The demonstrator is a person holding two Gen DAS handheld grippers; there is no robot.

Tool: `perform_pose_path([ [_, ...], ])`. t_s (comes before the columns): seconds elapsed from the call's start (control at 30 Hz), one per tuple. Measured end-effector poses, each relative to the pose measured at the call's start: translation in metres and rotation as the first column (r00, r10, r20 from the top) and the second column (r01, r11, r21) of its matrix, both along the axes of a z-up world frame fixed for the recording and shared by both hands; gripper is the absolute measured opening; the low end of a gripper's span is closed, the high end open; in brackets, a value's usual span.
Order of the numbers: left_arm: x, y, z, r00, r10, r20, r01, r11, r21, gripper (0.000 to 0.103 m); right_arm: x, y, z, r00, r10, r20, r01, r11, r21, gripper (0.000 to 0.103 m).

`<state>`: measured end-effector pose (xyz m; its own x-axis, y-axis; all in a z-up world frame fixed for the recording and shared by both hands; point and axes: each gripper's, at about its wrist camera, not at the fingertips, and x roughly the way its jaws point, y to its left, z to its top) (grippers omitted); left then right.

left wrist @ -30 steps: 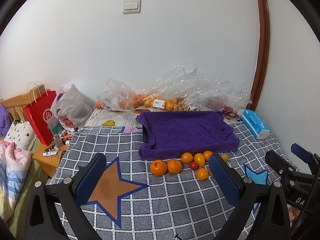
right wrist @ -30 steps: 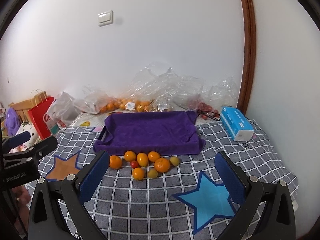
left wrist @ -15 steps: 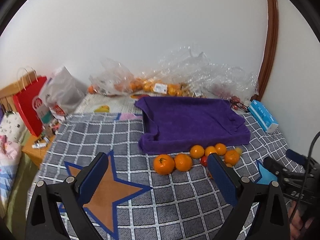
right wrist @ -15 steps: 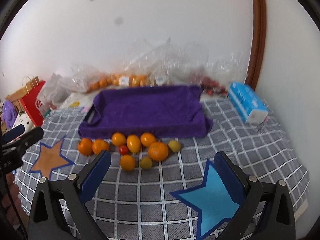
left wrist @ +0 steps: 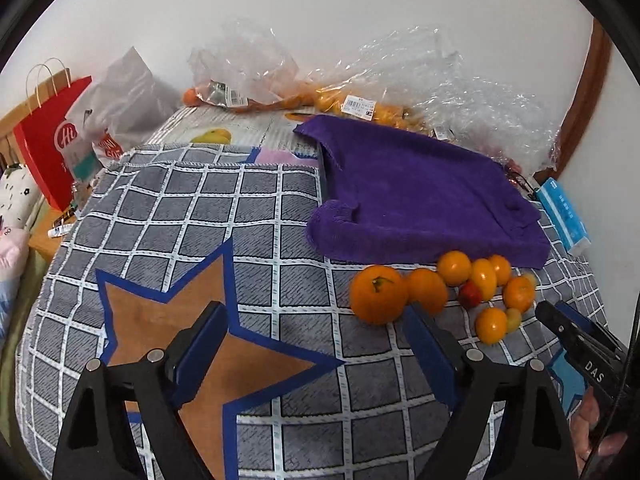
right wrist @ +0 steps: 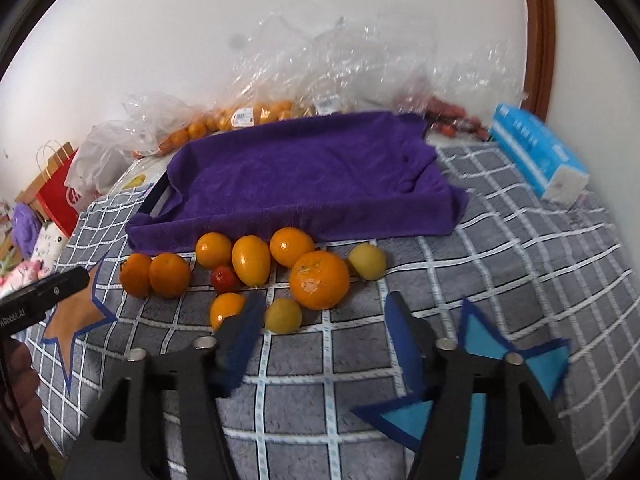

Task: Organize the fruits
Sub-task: 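Close the left gripper on a large orange while the right gripper grasps another large orange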

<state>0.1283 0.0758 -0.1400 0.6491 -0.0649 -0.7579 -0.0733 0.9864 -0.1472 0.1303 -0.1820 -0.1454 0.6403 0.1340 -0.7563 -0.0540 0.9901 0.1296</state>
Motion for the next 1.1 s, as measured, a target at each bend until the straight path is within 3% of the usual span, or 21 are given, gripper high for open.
perform_pose_path([
  [0.37,0.019,-0.020,-0.023,0.996,-0.088,-0.001,0.088,0.996,-0.015,0.081,0.028,0.008,-0.024,0.999,0.015,-0.032,-0.015,1.000,0.009,0.050],
  [0.43,0.021,-0.020,-0.025,0.995,-0.099,0.004,0.100,0.994,-0.034,0.072,0.031,0.006,-0.027,0.999,0.014,-0.040,-0.013,0.999,0.033,0.050],
  [0.57,0.025,-0.021,-0.030,0.989,-0.145,0.027,0.147,0.984,-0.097,0.069,0.036,0.006,-0.030,0.999,0.023,-0.035,-0.021,0.999,0.039,0.048],
  [0.63,0.029,-0.022,-0.035,0.987,-0.157,0.014,0.158,0.980,-0.118,0.059,0.036,0.006,-0.030,0.999,0.023,-0.027,-0.022,0.999,0.028,0.042],
  [0.77,0.030,-0.020,-0.038,0.983,-0.182,0.018,0.182,0.964,-0.196,0.041,0.034,0.001,-0.030,0.999,0.023,-0.035,-0.021,0.998,0.062,0.042],
  [0.9,0.027,-0.013,-0.037,0.984,-0.176,0.031,0.178,0.954,-0.242,0.041,0.027,-0.001,-0.024,0.999,0.024,-0.025,-0.022,0.998,0.051,0.042],
  [1.0,0.019,-0.008,-0.031,0.988,-0.156,0.020,0.157,0.961,-0.230,0.040,0.015,-0.002,-0.016,1.000,0.027,-0.007,-0.027,0.999,0.032,0.042],
  [1.1,0.006,-0.005,-0.023,0.989,-0.146,0.005,0.145,0.978,-0.152,0.040,0.002,-0.006,-0.010,0.999,0.032,0.003,-0.032,0.999,0.014,0.042],
])
